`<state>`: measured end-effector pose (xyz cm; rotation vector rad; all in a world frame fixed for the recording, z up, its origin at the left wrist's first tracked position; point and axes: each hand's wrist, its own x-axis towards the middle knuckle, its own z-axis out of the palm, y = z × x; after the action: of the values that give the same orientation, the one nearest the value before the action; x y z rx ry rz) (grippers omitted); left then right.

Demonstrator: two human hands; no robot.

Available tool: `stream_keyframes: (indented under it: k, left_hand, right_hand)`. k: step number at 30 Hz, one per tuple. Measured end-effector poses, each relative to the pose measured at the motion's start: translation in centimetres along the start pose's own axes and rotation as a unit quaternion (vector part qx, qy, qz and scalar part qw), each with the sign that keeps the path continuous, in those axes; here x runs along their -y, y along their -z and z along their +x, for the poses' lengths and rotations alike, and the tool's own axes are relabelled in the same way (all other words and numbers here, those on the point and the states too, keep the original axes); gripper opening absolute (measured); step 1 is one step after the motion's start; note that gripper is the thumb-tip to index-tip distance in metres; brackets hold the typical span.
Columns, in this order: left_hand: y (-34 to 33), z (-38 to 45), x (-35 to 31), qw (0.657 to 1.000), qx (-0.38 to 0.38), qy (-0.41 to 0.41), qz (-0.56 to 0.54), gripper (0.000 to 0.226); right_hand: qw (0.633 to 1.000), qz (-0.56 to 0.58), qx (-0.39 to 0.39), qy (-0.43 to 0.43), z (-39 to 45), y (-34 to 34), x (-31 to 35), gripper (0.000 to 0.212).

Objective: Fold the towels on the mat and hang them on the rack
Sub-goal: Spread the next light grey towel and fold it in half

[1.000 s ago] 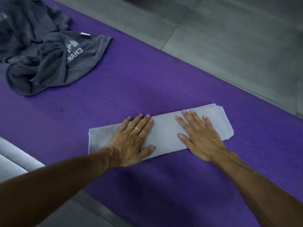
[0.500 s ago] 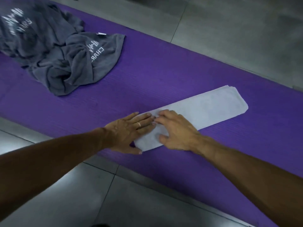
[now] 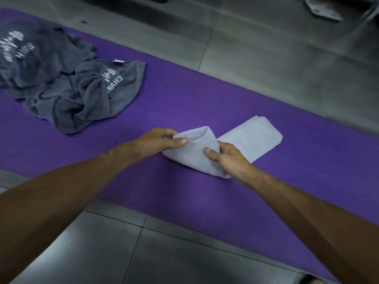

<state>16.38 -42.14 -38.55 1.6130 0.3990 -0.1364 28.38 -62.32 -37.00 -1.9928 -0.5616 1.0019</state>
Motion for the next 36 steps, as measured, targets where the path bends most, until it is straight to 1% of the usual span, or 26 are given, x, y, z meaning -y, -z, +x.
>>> stream_keyframes:
  k: [1,2,3,4,6,7,8,9,11,12,13,14,15,17,18,20,22,24,26,30,32,34,35,36]
  left_hand:
    - [-0.4,0.1,-0.3,0.999,0.03,0.008,-0.039,0.06]
    - [-1.1,0.4,-0.5,0.997,0.059,0.013,-0.058,0.059]
    - [-2.2,0.7,-0.8,0.996,0.078,0.012,-0.051,0.058]
    - [-3.5,1.0,-1.0,0.996,0.08,0.008,-0.04,0.054]
    - [-6.1,2.0,-1.5,0.998,0.048,-0.016,-0.047,0.038]
    - [-7.1,2.4,-1.8,0.998,0.025,-0.028,-0.055,0.03]
    - [-7.9,2.9,-2.2,0.998,0.01,-0.041,-0.052,0.025]
    - [-8.5,3.3,-2.7,0.998,0.008,-0.056,-0.029,0.022]
    - [-9.6,4.1,-3.8,0.996,0.034,-0.072,0.04,0.024]
    - [-10.2,4.6,-4.3,0.994,0.044,-0.076,0.064,0.027]
    - [-10.8,5.1,-4.7,0.993,0.044,-0.08,0.075,0.03]
    - [-11.4,5.6,-4.9,0.994,0.034,-0.077,0.071,0.032]
    - [-11.9,6.2,-4.8,0.996,0.018,-0.067,0.061,0.035]
    - [-12.5,7.1,-4.3,0.997,0.002,-0.039,0.066,0.041]
    - [-12.6,7.5,-3.9,0.996,0.014,-0.026,0.08,0.041]
    - [-12.9,8.1,-2.9,0.991,0.02,-0.013,0.134,0.041]
    - [-13.3,8.8,-2.5,0.982,-0.008,-0.022,0.189,0.042]
    - [-13.9,9.6,-2.3,0.976,-0.028,-0.025,0.216,0.051]
    - [-14.5,10.5,-2.1,0.968,-0.04,-0.02,0.247,0.064]
    - [-15.3,11.1,-1.7,0.948,-0.076,-0.022,0.309,0.085]
    - [-15.6,10.5,-1.4,0.942,-0.087,-0.037,0.322,0.086]
    - [-15.7,9.9,-1.3,0.93,-0.106,-0.035,0.35,0.081]
    - [-15.8,9.7,-1.4,0.918,-0.117,-0.032,0.376,0.079]
    - [-15.9,9.6,-1.6,0.897,-0.133,-0.056,0.418,0.077]
  right_hand:
    - [0.995,0.093,-0.001,-0.034,-0.5,1.0,-0.1,0.024]
    - [0.981,0.184,0.0,-0.062,-0.9,1.8,-0.2,0.028]
    - [0.965,0.25,0.004,-0.083,-1.6,2.6,-0.1,0.03]
    - [0.951,0.293,0.014,-0.098,-2.2,3.3,-0.2,0.031]
    - [0.932,0.345,0.037,-0.107,-3.3,4.3,0.0,0.031]
    - [0.926,0.36,0.037,-0.103,-3.6,4.9,0.0,0.031]
    - [0.927,0.362,0.02,-0.093,-3.7,5.4,0.1,0.033]
    - [0.933,0.352,-0.009,-0.076,-3.7,6.1,0.2,0.041]
    - [0.951,0.296,-0.073,-0.044,-3.4,7.8,0.2,0.062]
    - [0.962,0.253,-0.094,-0.034,-3.1,8.6,0.1,0.064]
    - [0.973,0.204,-0.107,-0.028,-2.7,9.5,0.0,0.055]
    - [0.981,0.155,-0.117,-0.026,-2.3,10.3,-0.3,0.041]
    - [0.984,0.121,-0.129,-0.026,-2.0,11.1,-0.6,0.028]
    - [0.981,0.086,-0.172,-0.022,-0.8,13.0,-1.4,0.013]
    - [0.978,0.079,-0.194,-0.015,-0.2,14.0,-1.7,0.008]
    - [0.972,0.057,-0.229,-0.01,1.2,16.2,-2.5,0.008]
    - [0.967,0.02,-0.252,-0.014,2.7,17.9,-3.3,0.009]
    - [0.963,0.003,-0.27,-0.012,4.3,19.1,-4.0,0.009]
    - [0.962,-0.009,-0.274,-0.012,5.8,19.8,-4.5,0.008]
    - [0.971,-0.034,-0.237,-0.019,8.1,19.7,-5.8,0.009]
    - [0.976,-0.049,-0.21,-0.032,8.8,19.5,-6.6,0.013]
    - [0.978,-0.052,-0.2,-0.044,9.3,19.5,-7.1,0.017]
    - [0.977,-0.056,-0.202,-0.049,9.3,19.5,-7.3,0.021]
    - [0.975,-0.068,-0.206,-0.052,9.5,19.6,-7.4,0.025]
